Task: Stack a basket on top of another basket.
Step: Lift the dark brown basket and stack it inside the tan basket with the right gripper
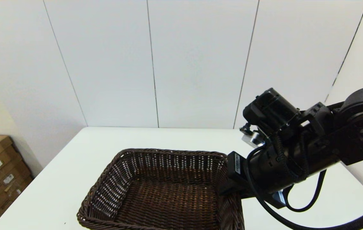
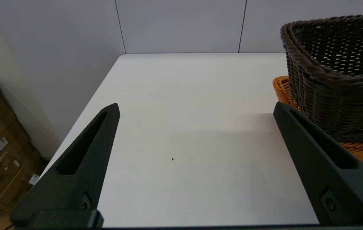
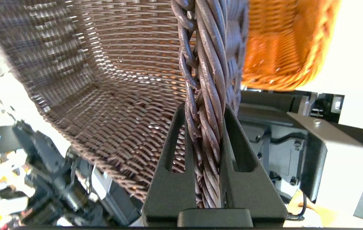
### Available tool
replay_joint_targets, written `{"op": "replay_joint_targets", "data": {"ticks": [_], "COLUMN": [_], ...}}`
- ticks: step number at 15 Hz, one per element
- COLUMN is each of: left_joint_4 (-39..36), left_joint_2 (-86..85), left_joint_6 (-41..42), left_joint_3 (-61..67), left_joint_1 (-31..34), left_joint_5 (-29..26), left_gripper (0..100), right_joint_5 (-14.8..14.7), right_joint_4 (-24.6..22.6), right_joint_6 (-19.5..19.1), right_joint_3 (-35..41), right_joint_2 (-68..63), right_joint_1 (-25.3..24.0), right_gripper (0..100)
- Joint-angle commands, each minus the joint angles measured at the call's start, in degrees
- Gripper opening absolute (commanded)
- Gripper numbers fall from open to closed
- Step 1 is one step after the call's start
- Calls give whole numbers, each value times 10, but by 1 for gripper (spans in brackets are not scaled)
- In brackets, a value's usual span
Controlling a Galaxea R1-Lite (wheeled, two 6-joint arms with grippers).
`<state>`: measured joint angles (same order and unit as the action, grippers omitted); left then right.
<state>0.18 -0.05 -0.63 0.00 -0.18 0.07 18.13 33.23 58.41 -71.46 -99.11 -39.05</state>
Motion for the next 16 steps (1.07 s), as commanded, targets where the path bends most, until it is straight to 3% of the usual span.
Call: {"op": "replay_joint_targets", "data": {"ticks": [1,16], "left_joint_4": [0,0], "left_joint_2": [0,0], "left_joint_6": [-1,-1], "left_joint_3": [0,0], "left_joint_1": [0,0], "left_joint_5": [0,0], "left_gripper": [100,100], "right_joint_5": [1,2], "right_joint_4": [2,-15], "right_joint_6": [-6,-23], "right_joint_3": [1,4], "right_joint_2": [-7,-31], "right_joint_1": [20,36], "right_gripper": [0,0]}}
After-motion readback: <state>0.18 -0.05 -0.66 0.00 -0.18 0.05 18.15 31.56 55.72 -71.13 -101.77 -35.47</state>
